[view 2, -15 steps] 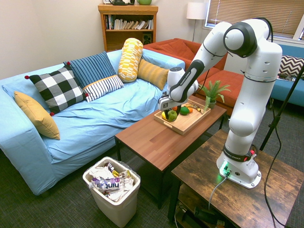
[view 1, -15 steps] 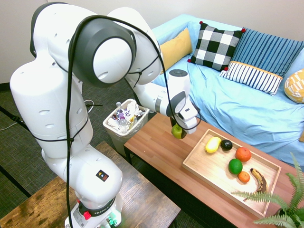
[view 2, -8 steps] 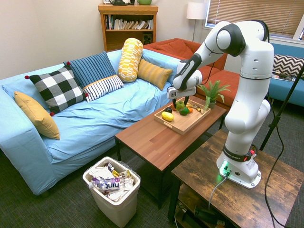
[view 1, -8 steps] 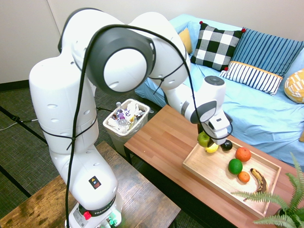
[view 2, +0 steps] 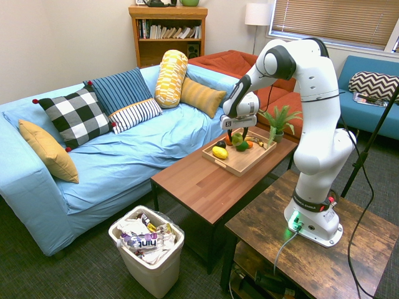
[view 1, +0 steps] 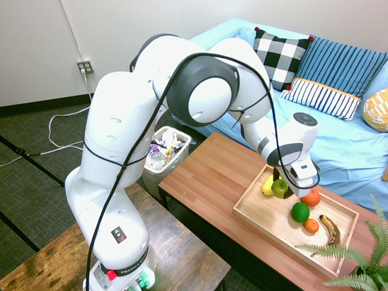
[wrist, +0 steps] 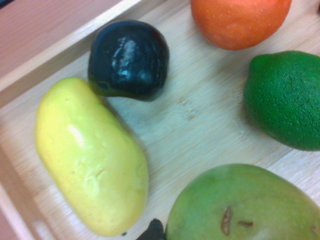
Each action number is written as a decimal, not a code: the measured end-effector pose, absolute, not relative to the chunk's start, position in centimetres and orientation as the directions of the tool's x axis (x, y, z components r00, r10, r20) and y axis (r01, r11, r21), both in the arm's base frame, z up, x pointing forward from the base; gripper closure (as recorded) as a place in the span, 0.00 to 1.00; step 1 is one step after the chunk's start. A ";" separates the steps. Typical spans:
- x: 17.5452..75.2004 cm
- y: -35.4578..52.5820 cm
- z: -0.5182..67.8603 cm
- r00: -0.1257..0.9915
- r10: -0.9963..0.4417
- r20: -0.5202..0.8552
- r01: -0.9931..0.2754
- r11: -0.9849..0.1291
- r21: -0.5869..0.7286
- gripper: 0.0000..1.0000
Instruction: Put the apple in the tray
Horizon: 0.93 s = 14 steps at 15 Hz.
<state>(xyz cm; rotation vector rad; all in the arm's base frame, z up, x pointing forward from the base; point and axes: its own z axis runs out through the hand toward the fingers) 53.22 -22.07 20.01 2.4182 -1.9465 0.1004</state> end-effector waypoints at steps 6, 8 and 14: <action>52.1 -25.0 16.1 0.172 -0.984 0.052 -0.985 -0.170 0.040 1.00; 52.1 -25.0 15.1 0.173 -0.984 0.048 -0.984 -0.171 0.052 1.00; 52.2 -25.1 12.4 0.175 -0.984 0.025 -0.982 -0.173 0.073 1.00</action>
